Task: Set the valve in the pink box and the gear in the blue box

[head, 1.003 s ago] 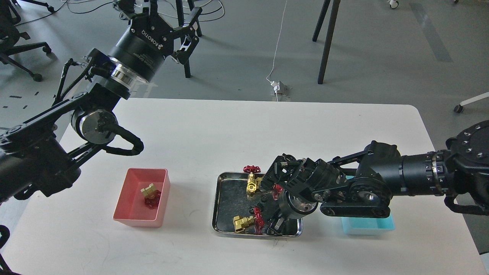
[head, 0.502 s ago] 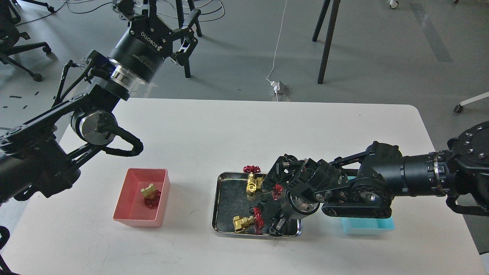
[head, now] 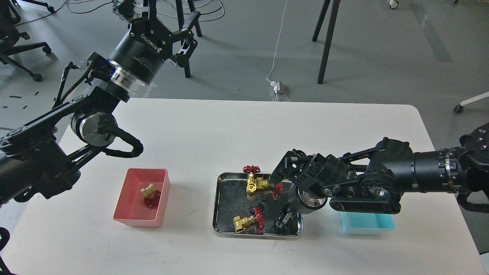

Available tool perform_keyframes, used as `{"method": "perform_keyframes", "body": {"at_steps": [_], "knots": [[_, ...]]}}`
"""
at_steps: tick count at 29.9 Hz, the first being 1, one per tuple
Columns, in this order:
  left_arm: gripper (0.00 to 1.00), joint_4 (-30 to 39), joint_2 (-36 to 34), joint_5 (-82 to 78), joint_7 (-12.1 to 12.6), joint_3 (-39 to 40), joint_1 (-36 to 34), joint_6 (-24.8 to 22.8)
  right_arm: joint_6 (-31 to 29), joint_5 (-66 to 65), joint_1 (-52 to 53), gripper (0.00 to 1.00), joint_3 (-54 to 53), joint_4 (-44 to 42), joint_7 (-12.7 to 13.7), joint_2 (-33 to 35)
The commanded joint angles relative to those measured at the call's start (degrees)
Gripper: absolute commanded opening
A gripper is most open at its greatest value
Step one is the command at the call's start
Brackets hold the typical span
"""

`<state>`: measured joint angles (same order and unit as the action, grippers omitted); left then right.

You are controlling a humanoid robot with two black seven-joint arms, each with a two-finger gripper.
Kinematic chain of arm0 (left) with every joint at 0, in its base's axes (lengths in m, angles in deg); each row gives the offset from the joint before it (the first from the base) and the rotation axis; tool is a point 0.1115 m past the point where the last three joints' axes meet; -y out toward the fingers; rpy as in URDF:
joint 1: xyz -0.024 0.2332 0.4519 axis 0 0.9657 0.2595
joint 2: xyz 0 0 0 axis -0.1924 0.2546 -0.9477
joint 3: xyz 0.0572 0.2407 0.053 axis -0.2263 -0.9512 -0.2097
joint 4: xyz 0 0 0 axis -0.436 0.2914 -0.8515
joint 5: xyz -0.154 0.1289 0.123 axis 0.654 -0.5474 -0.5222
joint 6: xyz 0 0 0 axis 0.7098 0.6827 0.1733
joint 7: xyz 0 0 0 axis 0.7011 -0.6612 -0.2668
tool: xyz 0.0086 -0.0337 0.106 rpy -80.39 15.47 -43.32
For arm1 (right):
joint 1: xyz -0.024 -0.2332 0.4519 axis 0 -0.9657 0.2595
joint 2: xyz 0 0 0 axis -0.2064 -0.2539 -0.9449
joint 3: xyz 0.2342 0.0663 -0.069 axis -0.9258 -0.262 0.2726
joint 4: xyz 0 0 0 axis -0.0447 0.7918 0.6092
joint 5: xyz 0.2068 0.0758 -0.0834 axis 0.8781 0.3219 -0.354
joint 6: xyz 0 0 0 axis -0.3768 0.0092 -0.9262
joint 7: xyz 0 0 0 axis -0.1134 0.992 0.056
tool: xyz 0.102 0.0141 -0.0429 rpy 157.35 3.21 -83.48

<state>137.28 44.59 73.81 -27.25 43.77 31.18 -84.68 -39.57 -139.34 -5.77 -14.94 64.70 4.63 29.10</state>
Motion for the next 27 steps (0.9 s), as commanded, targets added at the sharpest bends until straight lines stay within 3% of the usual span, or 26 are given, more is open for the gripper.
{"method": "perform_keyframes", "body": {"at_steps": [1,6,13,17,22,27], "knots": [[0.81,0.0,0.17,0.0,0.0,0.0,0.0,0.0,0.04,0.47,2.64,0.04,-3.22,2.88,-0.08,5.15],[0.81,0.0,1.58,0.0,0.0,-0.09,0.0,0.0,0.04,4.42,5.55,0.04,-10.95,5.61,-0.09,16.75],[0.81,0.0,3.51,0.0,0.0,-0.09,0.0,0.44,0.04,4.95,2.67,0.05,-10.96,13.17,0.09,34.59],[0.81,-0.08,4.48,-0.09,0.0,-0.36,0.18,0.52,0.04,4.87,-2.97,0.06,-13.24,13.44,0.09,38.13],[0.81,-0.26,4.66,-0.09,0.0,-0.36,0.18,0.52,0.04,5.04,-8.06,0.18,-16.23,13.53,0.09,39.54],[0.81,-0.26,4.66,-0.09,0.0,-0.36,0.18,0.52,0.04,5.04,-12.28,0.55,-19.22,13.53,0.0,39.62]]}}
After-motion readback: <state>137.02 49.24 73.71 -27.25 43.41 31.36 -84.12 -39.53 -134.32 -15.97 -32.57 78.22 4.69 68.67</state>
